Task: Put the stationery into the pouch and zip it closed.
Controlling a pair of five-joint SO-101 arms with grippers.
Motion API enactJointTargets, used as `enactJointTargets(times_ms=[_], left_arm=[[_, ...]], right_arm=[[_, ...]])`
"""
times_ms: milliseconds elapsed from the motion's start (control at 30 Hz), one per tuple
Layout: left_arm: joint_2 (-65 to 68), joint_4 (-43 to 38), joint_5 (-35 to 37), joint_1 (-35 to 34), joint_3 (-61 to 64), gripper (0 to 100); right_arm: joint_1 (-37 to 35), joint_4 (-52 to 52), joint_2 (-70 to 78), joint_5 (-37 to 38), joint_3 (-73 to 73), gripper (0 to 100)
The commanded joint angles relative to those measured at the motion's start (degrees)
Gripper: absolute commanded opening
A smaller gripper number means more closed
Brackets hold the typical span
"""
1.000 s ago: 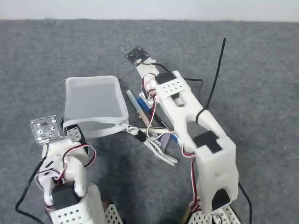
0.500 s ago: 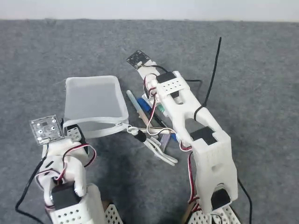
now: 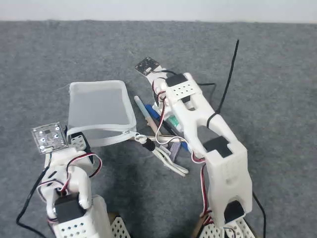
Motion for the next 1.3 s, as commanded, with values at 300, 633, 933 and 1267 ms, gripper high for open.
enactJointTargets(times_ms=[300, 633, 933, 1267], left_arm=[[-0.97, 4.66, -0.79, 1.49, -12.7, 1], [-0.88, 9.05, -1.67, 4.92, -20.26, 1], [10.73, 9.58, -1.32, 5.98, -27.82, 1], [34.55, 14.51, 0.62, 8.09, -46.9, 1]], right_arm=[[2.77, 6.11, -13.58, 0.79, 3.43, 0.6], [5.41, -10.86, -31.08, 0.7, 25.23, 0.6], [6.81, -13.93, -35.21, -3.25, 29.1, 0.6], [6.64, -13.93, -35.56, -10.02, 29.1, 0.6]])
